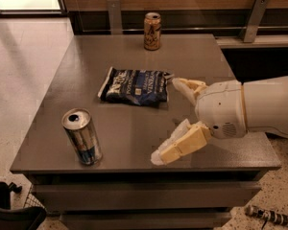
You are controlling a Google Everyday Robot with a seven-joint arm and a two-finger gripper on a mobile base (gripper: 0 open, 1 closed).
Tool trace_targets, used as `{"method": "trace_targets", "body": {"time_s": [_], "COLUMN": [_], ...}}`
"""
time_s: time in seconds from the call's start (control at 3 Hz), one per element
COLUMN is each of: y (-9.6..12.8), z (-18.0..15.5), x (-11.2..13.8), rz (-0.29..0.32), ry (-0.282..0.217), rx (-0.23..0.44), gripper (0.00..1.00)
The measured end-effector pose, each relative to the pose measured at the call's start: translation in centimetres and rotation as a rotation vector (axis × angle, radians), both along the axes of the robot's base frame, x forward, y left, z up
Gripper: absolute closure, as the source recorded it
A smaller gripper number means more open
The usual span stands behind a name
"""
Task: Move redbull can near orange can
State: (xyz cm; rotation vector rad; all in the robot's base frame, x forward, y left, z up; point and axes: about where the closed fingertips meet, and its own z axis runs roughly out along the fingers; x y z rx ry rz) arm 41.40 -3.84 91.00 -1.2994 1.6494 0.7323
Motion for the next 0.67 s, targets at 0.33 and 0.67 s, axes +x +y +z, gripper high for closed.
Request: {"method": "trace_targets", "body": {"time_s": [0.33, 0.67], "y": [2.9, 6.2], "z": [-0.6, -0.3], "x": [-0.1, 0.4], "rz": [0.064, 0.140], "ry": [-0.015, -0.050], "rx": [0.078, 0.171], "gripper": [0.00, 0.00]}}
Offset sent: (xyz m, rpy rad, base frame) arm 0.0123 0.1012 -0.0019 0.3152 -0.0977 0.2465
